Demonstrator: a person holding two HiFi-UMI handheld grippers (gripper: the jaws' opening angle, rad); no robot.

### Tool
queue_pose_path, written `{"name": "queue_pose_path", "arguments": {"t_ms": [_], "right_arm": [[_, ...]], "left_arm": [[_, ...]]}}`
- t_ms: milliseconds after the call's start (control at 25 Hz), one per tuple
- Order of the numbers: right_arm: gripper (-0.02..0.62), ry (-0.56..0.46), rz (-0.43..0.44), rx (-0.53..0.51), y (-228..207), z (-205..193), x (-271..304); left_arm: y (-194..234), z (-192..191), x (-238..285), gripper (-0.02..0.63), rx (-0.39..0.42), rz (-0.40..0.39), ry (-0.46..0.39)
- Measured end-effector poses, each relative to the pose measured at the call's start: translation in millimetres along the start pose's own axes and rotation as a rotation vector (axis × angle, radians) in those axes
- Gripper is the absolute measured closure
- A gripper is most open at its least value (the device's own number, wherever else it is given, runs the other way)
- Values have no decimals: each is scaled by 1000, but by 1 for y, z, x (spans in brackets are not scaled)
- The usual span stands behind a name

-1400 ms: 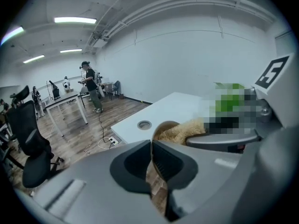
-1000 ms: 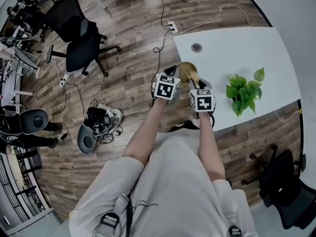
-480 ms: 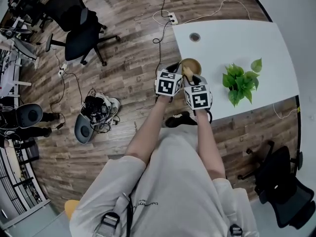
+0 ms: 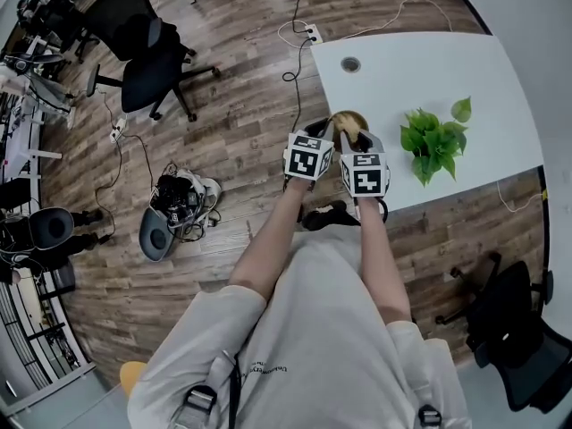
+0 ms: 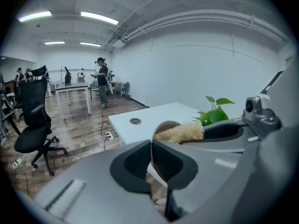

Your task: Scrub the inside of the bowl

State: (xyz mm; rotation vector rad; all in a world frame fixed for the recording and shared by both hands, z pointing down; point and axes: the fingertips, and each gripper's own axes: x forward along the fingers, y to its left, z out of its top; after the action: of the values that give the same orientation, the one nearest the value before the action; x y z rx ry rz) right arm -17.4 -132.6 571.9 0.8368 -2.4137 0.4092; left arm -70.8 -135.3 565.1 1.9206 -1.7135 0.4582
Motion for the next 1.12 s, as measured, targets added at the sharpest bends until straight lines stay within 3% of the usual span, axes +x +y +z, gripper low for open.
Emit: {"name": "queue_pose_path", "arguments": {"t_ms": [600, 960, 1120], "right_arm": [[486, 4, -44, 6, -13, -7, -8], [486, 52, 94, 0, 22, -18, 0], [486, 26, 104, -9, 32, -10, 3]], "left_arm": [[23, 13, -12, 594, -12, 49, -40], [32, 16, -18, 592, -20, 80, -52], [25, 15, -16, 592, 13, 56, -38]]}}
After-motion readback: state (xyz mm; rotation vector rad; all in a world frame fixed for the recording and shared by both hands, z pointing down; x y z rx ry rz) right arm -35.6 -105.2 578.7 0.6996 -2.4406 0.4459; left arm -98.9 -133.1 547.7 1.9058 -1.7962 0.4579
